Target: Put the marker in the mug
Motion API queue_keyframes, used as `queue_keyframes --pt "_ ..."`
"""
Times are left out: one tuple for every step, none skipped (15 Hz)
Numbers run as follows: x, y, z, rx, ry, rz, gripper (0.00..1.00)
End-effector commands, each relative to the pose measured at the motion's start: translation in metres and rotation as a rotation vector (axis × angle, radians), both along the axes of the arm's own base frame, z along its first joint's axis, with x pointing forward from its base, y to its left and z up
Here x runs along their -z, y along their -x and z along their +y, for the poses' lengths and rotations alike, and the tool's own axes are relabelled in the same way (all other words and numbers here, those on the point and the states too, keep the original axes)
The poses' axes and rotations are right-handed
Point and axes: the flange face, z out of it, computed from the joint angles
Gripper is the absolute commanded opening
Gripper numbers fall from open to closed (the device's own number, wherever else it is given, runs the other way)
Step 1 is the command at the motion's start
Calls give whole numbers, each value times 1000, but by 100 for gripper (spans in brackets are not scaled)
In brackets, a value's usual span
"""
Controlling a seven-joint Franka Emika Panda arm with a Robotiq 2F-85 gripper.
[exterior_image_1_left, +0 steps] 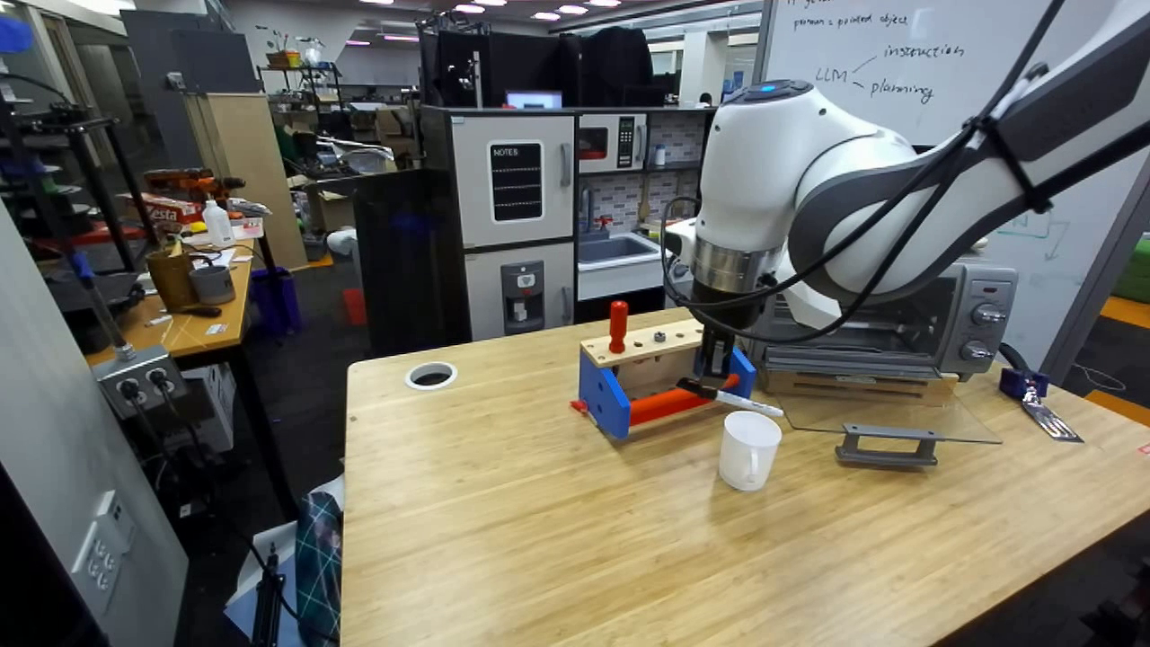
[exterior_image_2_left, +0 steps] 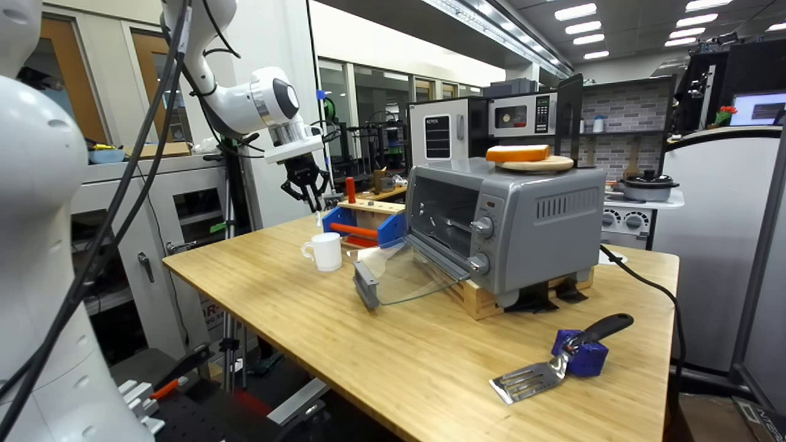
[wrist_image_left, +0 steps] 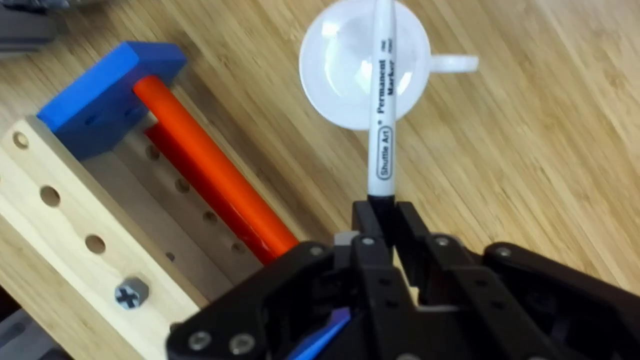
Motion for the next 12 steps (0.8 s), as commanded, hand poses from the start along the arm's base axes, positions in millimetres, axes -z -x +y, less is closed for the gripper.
queue_keyframes --pt "-10 -16 16 7 -182 -98 4" --pt "-12 -19 22 12 -237 -135 4" --pt "-14 -21 28 13 -291 -172 4" --pt "-14 -22 33 13 -343 -209 4" --pt "-13 -23 37 13 -394 -246 4" --pt "-11 -24 40 10 -442 -279 4" --pt "-9 -23 42 2 -490 -312 4" --pt "-6 -23 45 -9 -521 -328 4" --pt "-2 -22 45 -25 -539 -337 4" --pt "2 -21 46 -40 -549 -339 4" --pt "2 -21 50 -18 -512 -317 15" --pt "6 -21 49 -25 -524 -321 15"
